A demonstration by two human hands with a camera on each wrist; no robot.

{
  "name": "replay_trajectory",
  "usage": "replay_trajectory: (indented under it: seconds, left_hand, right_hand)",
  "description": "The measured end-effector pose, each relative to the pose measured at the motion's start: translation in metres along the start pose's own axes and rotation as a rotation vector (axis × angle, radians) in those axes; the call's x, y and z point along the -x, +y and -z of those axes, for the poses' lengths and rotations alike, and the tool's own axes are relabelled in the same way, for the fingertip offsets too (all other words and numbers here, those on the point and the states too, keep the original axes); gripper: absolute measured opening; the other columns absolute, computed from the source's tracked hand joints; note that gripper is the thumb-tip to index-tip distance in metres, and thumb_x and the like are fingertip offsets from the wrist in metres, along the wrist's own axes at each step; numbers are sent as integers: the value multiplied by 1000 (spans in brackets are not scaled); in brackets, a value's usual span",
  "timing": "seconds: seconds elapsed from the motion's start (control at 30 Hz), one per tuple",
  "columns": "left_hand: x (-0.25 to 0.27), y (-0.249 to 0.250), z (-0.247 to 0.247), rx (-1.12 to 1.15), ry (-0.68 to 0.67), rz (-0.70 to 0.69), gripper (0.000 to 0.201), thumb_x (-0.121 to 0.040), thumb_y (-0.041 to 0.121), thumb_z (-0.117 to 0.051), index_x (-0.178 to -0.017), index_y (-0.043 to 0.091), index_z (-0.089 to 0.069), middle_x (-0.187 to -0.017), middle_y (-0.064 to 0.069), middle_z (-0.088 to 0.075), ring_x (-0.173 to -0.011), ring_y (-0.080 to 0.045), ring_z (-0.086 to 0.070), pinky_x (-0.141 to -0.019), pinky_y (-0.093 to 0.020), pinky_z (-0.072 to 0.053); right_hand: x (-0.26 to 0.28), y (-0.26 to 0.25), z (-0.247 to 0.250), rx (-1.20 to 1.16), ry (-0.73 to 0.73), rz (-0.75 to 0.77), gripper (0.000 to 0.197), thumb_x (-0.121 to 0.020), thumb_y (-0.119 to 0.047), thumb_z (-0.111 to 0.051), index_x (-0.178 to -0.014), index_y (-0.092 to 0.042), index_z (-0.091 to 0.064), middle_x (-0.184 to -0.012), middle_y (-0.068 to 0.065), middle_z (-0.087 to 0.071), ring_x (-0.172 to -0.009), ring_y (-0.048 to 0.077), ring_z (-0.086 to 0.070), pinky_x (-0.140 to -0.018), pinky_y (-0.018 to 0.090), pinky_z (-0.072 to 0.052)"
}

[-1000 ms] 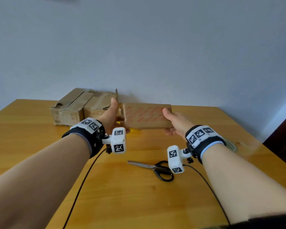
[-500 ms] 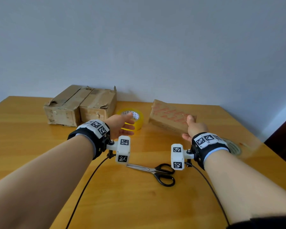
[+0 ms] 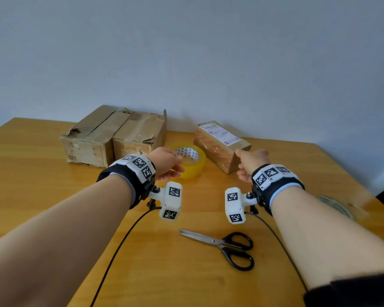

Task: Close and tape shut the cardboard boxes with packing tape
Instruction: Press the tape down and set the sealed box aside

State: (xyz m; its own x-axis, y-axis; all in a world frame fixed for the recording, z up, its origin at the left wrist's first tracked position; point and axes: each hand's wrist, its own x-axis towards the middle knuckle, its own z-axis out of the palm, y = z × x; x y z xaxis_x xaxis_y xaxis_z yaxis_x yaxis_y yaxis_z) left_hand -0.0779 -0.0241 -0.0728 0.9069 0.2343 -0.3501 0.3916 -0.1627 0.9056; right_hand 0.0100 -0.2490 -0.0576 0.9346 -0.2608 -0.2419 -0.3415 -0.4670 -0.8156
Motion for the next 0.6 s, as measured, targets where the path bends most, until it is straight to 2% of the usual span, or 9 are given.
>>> replay_trajectory:
  seconds: [0.03, 0.1, 0.17, 0.23, 0.3, 0.4, 0.5, 0.53, 0.6]
  left_hand:
    - [-2, -1, 1, 3, -10, 6, 18, -102, 18, -53, -115, 7, -56, -78, -8, -70, -54, -17, -60, -39, -21, -40]
    - [-4, -3, 4, 7, -29, 7, 16, -102, 18, -53, -114, 8, -56, -75, -8, -70, -50, -16, -60, -38, -21, -39]
    - [-6, -4, 6, 5, -47, -5, 16, -102, 19, -53, -113, 8, -55, -76, -7, -71, -50, -16, -61, -42, -23, -40]
    - [-6, -4, 7, 9, -66, -22, 14, -102, 18, -52, -112, 8, -54, -79, -8, -71, -50, -15, -63, -43, -24, -41]
    - [-4, -2, 7, -2, -74, -40, 11, -103, 17, -51, -110, 9, -54, -80, -9, -70, -50, -14, -64, -40, -22, -42]
    - [0, 1, 9, -29, -68, -100, 9, -102, 16, -52, -107, 9, -56, -79, -7, -71, -53, -15, -64, -37, -21, -41]
    - [5, 9, 17, -61, -33, -219, 11, -101, 14, -52, -104, 7, -60, -77, -5, -71, -51, -12, -60, -41, -22, -41]
    - [8, 12, 21, -62, -16, -263, 12, -100, 13, -53, -103, 6, -62, -75, -4, -71, -49, -11, -57, -42, -22, -40]
    - [12, 16, 30, -42, 19, -347, 12, -98, 11, -55, -100, 5, -66, -72, -3, -71, -45, -11, -50, -45, -23, -38]
  right_hand:
    - [-1, -3, -7, -23, 8, 23, 40, -99, -28, -64, -124, -9, -38, -95, 11, -66, -64, 19, -64, -36, 23, -49]
    - [-6, -7, -21, -67, 41, 55, 32, -102, -21, -58, -125, -4, -45, -90, 12, -72, -56, 19, -68, -33, 20, -45]
    - [-7, -9, -32, -123, 65, 87, 27, -103, -9, -52, -128, -4, -45, -100, 14, -71, -67, 25, -73, -41, 27, -54]
    - [-6, -10, -38, -122, 100, 113, 29, -102, -2, -48, -130, -6, -42, -114, 8, -59, -84, 28, -67, -57, 33, -60]
    - [-4, -10, -42, -89, 106, 111, 28, -102, -2, -49, -129, -6, -46, -113, 7, -53, -86, 28, -63, -59, 32, -59]
    - [1, -16, -55, -10, -1, 172, 12, -102, -10, -53, -107, -10, -64, -109, 6, -71, -78, 26, -74, -61, 35, -63]
    - [14, -28, -70, 80, -50, 298, 27, -99, -14, -55, -74, -17, -65, -86, 7, -77, -76, 27, -75, -76, 47, -64]
    - [21, -32, -73, 112, -40, 345, 29, -97, -14, -55, -70, -16, -67, -81, 7, -76, -77, 29, -74, -74, 46, -64]
    - [35, -40, -78, 174, -38, 429, 25, -95, -15, -55, -78, -11, -74, -82, 9, -75, -82, 31, -71, -66, 34, -56]
